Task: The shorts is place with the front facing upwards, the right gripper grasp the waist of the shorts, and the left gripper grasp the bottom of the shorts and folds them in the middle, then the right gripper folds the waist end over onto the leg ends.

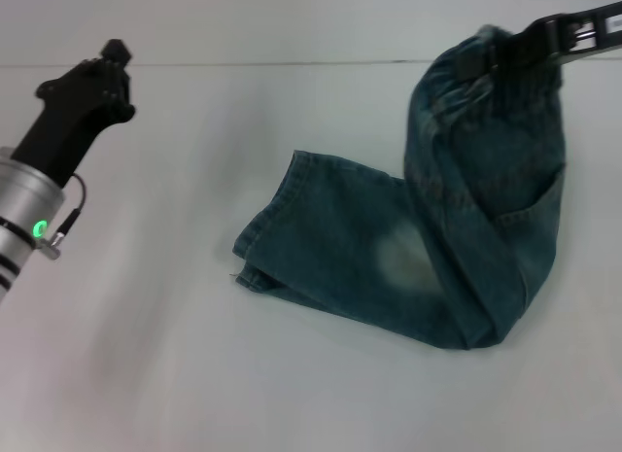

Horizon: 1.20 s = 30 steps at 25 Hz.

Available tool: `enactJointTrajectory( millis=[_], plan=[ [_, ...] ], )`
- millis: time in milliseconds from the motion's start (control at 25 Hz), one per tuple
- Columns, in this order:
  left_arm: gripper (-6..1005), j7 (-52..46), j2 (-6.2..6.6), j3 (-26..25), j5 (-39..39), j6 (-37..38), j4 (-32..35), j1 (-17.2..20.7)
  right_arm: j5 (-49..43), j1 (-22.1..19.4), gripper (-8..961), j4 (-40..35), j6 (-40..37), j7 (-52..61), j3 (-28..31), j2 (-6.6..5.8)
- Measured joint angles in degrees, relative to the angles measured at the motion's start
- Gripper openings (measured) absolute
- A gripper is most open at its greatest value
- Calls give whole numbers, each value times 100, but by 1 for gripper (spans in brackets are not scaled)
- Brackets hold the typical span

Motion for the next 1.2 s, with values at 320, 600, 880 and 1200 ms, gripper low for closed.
enactJointTrajectory(
  millis=[320,600,880,1200],
  plan=[
    [1,-56,36,-174,-5,268,22,375,-18,552,226,289,704,-19,-1023,409],
    [1,-60,-5,-176,-4,299,26,442,-661,1050,238,600,1424,-88,-1220,868],
    [2,-62,-22,-147,18,303,15,455,-1171,1316,249,623,1845,-94,-1237,1211],
    [1,-66,-37,-138,34,304,-3,489,-1181,1297,565,619,1948,-109,-1211,1233]
  ],
)
